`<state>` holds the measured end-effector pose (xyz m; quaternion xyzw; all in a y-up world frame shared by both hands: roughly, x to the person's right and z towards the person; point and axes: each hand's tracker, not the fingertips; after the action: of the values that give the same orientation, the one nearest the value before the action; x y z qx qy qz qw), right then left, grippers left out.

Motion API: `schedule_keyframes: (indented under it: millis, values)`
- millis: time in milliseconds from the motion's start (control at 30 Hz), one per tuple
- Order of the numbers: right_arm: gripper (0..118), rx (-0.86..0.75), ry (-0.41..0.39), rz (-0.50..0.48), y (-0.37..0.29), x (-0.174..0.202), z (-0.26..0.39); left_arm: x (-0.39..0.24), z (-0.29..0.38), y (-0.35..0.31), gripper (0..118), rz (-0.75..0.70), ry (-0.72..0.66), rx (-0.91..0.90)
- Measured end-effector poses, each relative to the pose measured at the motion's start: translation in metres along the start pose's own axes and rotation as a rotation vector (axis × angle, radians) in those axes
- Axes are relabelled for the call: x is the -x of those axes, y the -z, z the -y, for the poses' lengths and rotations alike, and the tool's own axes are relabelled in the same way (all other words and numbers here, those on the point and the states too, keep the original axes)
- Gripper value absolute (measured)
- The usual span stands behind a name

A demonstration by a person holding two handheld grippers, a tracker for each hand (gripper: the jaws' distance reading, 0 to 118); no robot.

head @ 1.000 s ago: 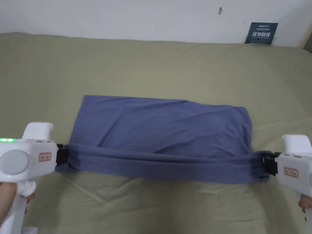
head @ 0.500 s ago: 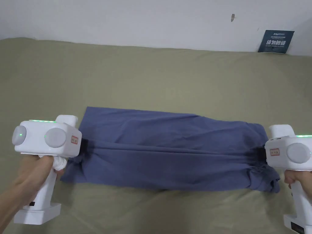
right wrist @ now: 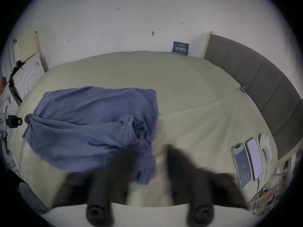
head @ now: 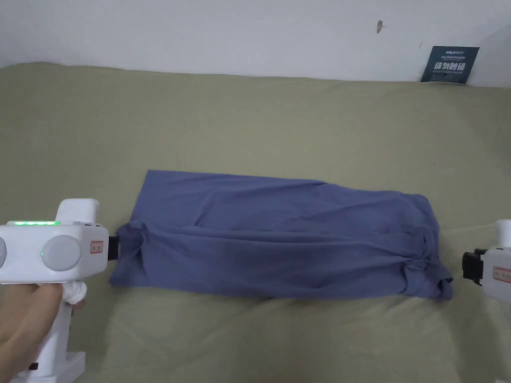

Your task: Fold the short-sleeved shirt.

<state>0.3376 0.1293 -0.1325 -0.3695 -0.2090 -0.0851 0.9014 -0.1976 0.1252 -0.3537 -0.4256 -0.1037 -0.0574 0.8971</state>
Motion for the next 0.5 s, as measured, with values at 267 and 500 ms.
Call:
schedule_keyframes:
  millis: [267,500]
  values:
    - [0,0.048,-0.005,-0.041,-0.005,0.000,0.026,-0.012,0.019,0.017,101,0.059,-0.019,0.128]
    - [0,0.088,-0.020,-0.045,0.017,-0.006,0.030,-0.036,0.029,0.043,40,0.031,-0.010,0.160]
